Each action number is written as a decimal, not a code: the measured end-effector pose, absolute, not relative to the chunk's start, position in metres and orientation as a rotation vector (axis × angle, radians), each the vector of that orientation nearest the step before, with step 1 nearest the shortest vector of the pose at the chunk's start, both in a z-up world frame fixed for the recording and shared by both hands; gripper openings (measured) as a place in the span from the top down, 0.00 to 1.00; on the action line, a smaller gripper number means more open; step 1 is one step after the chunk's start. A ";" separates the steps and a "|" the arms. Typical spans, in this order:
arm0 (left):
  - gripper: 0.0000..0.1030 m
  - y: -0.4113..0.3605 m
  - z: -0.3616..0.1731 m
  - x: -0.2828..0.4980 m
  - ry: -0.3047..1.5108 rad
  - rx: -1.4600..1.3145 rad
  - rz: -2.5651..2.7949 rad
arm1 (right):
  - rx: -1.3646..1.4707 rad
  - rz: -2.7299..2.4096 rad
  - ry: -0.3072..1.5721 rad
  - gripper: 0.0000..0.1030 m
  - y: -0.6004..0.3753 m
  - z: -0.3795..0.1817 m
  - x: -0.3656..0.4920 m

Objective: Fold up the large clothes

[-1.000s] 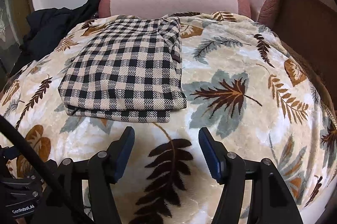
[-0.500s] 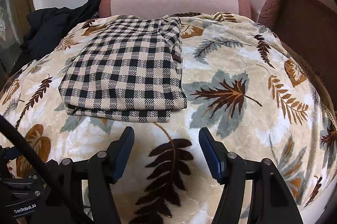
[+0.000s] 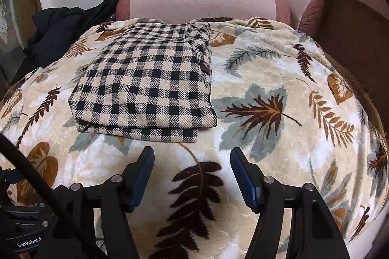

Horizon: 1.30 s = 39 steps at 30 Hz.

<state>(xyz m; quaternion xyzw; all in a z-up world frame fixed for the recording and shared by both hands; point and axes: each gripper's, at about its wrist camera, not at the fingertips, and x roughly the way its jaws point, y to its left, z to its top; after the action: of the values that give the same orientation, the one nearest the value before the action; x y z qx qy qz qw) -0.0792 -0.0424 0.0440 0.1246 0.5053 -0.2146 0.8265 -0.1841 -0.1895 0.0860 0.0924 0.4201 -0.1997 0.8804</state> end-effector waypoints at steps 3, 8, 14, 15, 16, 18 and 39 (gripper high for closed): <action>0.14 -0.043 0.044 -0.079 1.074 0.264 -0.455 | 0.186 -0.412 0.877 0.32 -0.190 0.086 -0.184; 0.14 -0.044 0.042 -0.080 1.074 0.266 -0.454 | 0.187 -0.413 0.876 0.31 -0.189 0.085 -0.184; 0.14 -0.043 0.041 -0.079 1.078 0.265 -0.454 | 0.182 -0.409 0.878 0.31 -0.189 0.084 -0.184; 0.14 -0.043 0.041 -0.079 1.079 0.266 -0.454 | 0.181 -0.409 0.878 0.31 -0.188 0.084 -0.184; 0.14 -0.043 0.041 -0.079 1.081 0.266 -0.454 | 0.179 -0.409 0.878 0.31 -0.188 0.084 -0.184; 0.14 -0.043 0.040 -0.078 1.083 0.266 -0.454 | 0.178 -0.410 0.878 0.31 -0.187 0.084 -0.183; 0.14 -0.043 0.038 -0.076 1.098 0.262 -0.456 | 0.168 -0.406 0.881 0.30 -0.184 0.083 -0.181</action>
<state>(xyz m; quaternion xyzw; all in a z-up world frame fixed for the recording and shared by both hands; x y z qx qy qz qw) -0.0757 -0.0426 0.0382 0.1230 0.5156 -0.2143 0.8205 -0.1814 -0.1836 0.0828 0.0805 0.4227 -0.1949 0.8814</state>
